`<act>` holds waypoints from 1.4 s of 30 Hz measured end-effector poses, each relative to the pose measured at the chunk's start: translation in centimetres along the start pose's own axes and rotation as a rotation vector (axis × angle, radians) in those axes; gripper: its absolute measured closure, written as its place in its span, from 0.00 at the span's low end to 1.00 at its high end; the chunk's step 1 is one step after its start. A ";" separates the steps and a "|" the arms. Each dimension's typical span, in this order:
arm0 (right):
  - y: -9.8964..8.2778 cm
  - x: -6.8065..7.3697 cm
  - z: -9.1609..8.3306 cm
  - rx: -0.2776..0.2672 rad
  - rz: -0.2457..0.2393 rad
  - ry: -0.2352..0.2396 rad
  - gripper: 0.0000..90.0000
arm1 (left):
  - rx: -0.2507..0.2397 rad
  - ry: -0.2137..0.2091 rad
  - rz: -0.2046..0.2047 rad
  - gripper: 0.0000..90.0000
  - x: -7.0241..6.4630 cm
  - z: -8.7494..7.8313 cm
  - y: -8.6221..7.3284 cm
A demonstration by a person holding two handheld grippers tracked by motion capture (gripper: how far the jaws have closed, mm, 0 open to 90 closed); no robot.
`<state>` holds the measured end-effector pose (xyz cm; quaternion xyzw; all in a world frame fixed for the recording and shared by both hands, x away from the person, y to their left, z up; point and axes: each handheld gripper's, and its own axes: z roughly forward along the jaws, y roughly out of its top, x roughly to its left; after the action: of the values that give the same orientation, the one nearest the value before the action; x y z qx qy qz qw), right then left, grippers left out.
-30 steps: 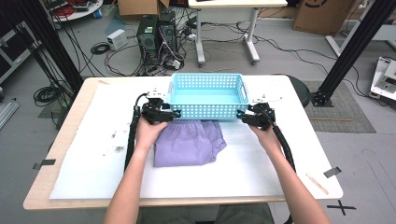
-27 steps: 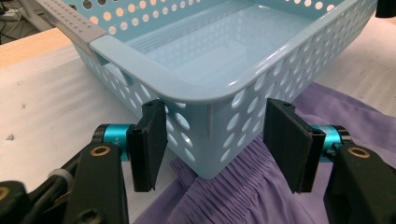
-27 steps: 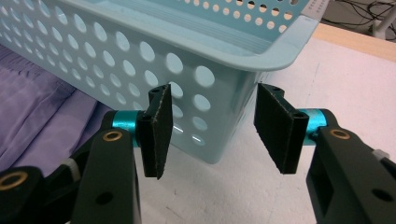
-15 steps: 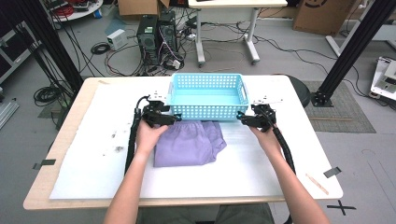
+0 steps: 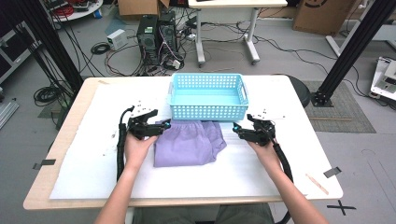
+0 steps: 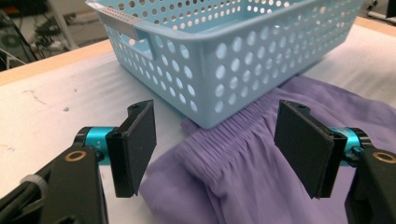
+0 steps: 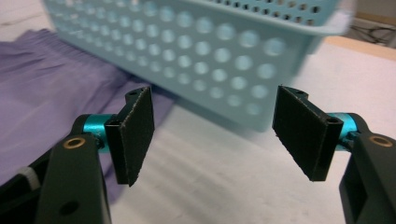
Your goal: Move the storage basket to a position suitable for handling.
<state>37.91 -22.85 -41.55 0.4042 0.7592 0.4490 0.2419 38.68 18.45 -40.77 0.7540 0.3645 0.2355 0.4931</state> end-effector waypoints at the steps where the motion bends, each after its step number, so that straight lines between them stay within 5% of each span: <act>1: -0.1 0.4 0.0 -0.004 -0.020 0.000 0.33 | -0.006 0.015 0.004 0.33 -0.2 -0.4 -0.3; 4: -0.6 1.4 -0.1 -0.032 -0.075 -0.012 0.33 | -0.050 -0.013 -0.002 0.33 -0.5 -1.3 -1.1; 8: -1.2 2.3 0.0 -0.006 -0.062 0.027 0.30 | -0.078 -0.028 -0.006 0.33 -0.9 -2.4 -2.0; 12: -1.5 2.8 0.3 0.040 -0.003 0.091 0.24 | -0.014 -0.074 -0.053 0.33 -1.1 -3.0 -2.5; 18: -1.6 4.0 0.8 0.087 -0.012 0.119 0.23 | 0.025 -0.105 -0.095 0.33 -1.7 -3.4 -3.5; 28: -2.1 6.7 1.2 0.139 -0.062 0.120 0.27 | 0.077 -0.054 -0.107 0.35 -2.9 -4.6 -5.0; 35: -2.3 7.5 1.2 0.172 -0.072 0.087 0.33 | 0.166 -0.017 -0.134 0.37 -3.6 -4.7 -5.9; 42: -2.3 7.6 1.7 0.216 -0.032 0.102 0.32 | 0.235 0.011 -0.192 0.37 -3.4 -4.2 -6.0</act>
<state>33.99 -16.34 -44.39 0.3924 0.8208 0.3807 0.1654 31.65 19.72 -44.57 0.7668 0.4627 0.1470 0.4199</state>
